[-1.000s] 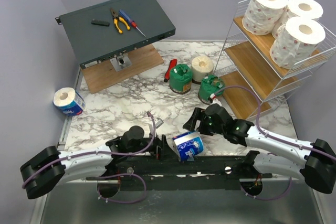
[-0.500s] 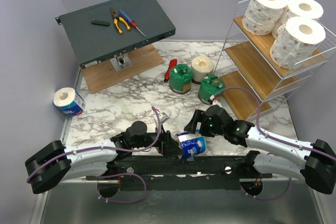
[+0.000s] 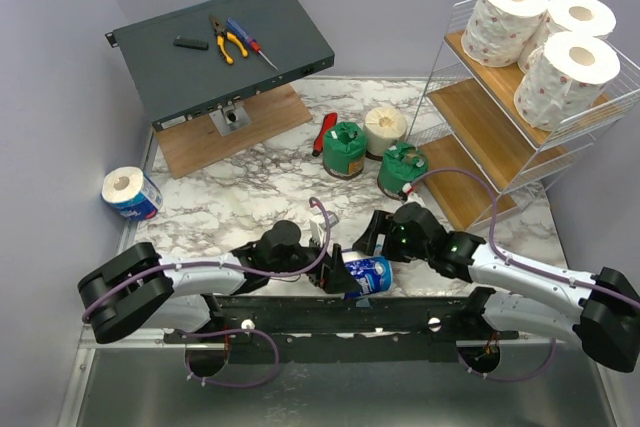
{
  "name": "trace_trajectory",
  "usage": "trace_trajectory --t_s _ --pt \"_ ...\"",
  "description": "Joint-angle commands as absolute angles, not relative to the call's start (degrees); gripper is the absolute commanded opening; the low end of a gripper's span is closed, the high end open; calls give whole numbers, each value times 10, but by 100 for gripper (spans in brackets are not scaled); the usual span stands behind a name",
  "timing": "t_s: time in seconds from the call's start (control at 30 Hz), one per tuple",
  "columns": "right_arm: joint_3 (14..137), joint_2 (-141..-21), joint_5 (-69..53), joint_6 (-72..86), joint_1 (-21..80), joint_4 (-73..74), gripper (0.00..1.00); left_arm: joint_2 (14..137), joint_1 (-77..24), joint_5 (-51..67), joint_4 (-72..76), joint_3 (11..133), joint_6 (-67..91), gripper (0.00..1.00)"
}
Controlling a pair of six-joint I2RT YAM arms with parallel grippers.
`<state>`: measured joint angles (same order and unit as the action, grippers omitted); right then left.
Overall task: Place and organize the paper towels onto the shelf
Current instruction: Adjust the paper towel at the center of the board.
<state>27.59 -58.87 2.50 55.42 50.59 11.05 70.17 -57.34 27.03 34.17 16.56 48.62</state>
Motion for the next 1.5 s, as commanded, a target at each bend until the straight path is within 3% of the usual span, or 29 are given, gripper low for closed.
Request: trace_trajectory --t_s 0.0,0.2,0.43,0.53,0.73,0.93,1.13,1.47 --pt "256 -561 -4 568 513 83 83 733 -569 266 400 207 462 89" --pt "240 -521 16 570 513 81 83 751 -567 239 404 215 457 75" --pt "232 -481 35 566 513 88 83 726 -567 213 366 223 433 36" --pt "232 -471 45 563 512 93 83 704 -567 200 352 221 424 29" --pt "269 -446 101 539 513 153 83 640 -567 166 218 261 388 28" --pt "346 -435 190 497 512 258 84 591 -568 62 -77 398 284 28" --pt "395 -462 245 472 513 320 84 674 -568 -71 -314 563 226 29" --pt "419 -494 286 468 513 350 83 833 -576 -141 -440 728 191 30"
